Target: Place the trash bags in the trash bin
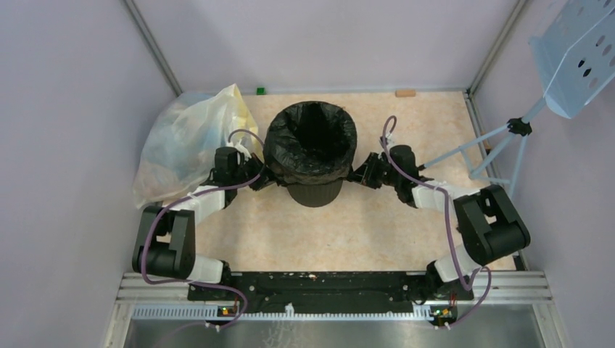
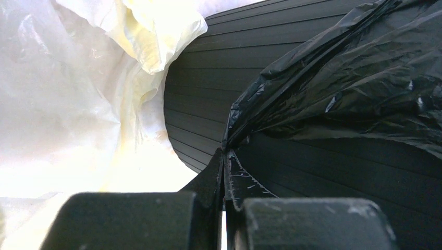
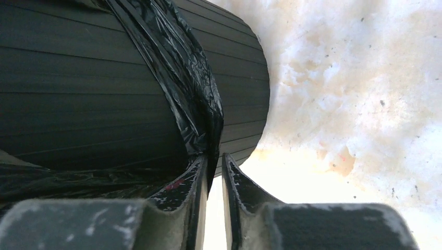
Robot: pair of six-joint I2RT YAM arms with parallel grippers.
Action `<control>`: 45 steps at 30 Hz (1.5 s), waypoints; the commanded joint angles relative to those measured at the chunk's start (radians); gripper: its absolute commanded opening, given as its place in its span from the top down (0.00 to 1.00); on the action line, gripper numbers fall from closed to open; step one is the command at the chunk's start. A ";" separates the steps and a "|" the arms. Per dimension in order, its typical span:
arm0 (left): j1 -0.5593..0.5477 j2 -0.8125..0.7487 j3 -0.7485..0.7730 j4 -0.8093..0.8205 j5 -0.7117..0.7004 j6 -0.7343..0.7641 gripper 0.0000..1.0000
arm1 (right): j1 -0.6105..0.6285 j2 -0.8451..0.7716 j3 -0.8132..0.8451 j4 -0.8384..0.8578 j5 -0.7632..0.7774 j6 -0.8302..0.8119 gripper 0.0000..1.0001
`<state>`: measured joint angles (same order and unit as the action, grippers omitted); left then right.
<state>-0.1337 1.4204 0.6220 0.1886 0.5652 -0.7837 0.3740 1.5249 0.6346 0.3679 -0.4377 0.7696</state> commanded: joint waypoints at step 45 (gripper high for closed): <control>0.051 -0.425 0.203 -0.371 0.038 0.149 0.47 | 0.494 0.411 1.181 -1.271 0.442 -0.661 1.00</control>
<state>-0.0864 0.9985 0.8135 -0.3073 0.4629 -0.5655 0.8677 1.9392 1.8008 -0.9066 0.0216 0.1143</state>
